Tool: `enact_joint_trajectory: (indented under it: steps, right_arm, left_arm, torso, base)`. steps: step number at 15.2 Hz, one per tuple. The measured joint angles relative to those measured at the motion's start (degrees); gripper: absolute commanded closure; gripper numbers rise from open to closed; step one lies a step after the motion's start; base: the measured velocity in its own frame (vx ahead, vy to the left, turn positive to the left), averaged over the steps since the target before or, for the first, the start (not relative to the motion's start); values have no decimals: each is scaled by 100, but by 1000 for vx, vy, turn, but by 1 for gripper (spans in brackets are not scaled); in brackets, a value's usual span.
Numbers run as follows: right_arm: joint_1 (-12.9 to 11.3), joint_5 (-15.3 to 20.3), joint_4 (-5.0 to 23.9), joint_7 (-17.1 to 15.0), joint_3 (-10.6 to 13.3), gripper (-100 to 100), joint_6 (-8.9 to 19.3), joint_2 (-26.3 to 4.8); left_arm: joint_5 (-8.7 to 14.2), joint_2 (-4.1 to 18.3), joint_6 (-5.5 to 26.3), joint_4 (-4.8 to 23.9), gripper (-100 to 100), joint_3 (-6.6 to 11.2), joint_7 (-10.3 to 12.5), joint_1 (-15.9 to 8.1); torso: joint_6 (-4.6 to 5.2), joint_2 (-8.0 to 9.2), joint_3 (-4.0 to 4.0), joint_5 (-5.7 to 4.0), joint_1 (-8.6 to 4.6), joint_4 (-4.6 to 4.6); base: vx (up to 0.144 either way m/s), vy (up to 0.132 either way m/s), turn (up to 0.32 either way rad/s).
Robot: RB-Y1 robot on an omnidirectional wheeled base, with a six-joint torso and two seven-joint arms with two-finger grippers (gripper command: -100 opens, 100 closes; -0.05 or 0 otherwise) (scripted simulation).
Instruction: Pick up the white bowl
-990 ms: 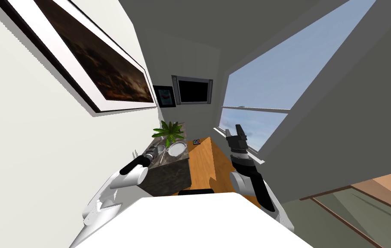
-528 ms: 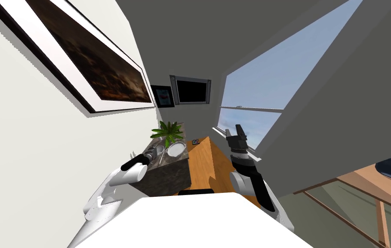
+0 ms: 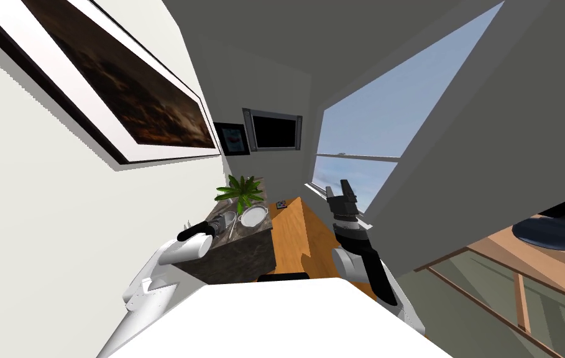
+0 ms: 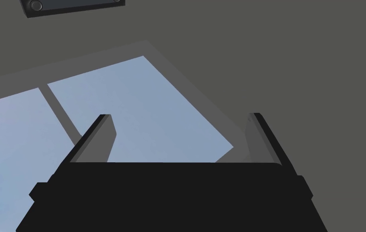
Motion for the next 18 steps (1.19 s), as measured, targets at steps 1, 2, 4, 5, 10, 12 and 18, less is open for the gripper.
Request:
enact_joint_trajectory:
  steps: [1,2,4,5,10,12,18]
  right_arm:
    - [0,0,0,0,0,0,0,0]
    - [0,0,0,0,0,0,0,0]
    - [0,0,0,0,0,0,0,0]
    - [0,0,0,0,0,0,0,0]
    - [0,0,0,0,0,0,0,0]
    - [0,0,0,0,0,0,0,0]
    - [0,0,0,0,0,0,0,0]
  left_arm:
    - [1,1,84,1,-100,6,11,-14]
    - [12,3,185,14,-100,30,36,-44]
    - [32,7,392,39,-100,66,82,-86]
    - [50,13,498,64,-100,95,110,-125]
    - [88,13,1044,127,-100,186,236,-251]
    - [109,10,1262,163,-100,230,289,-304]
    - [185,12,1922,260,-100,369,445,-467]
  torso:
    - [0,0,0,0,-2,0]
    - [2,-1,0,-1,-2,0]
    - [0,-1,-1,0,-1,0]
    - [2,-1,-1,-1,-1,0]
    - [0,-2,-1,0,1,0]
    - [1,-3,-2,0,1,-1]
    - [1,-4,-2,0,3,-1]
  base:
    - [-1,15,-64]
    - [0,22,-78]
    - [-1,17,-52]
    - [-1,22,-76]
    - [1,22,-51]
    - [3,26,-83]
    - [4,26,-59]
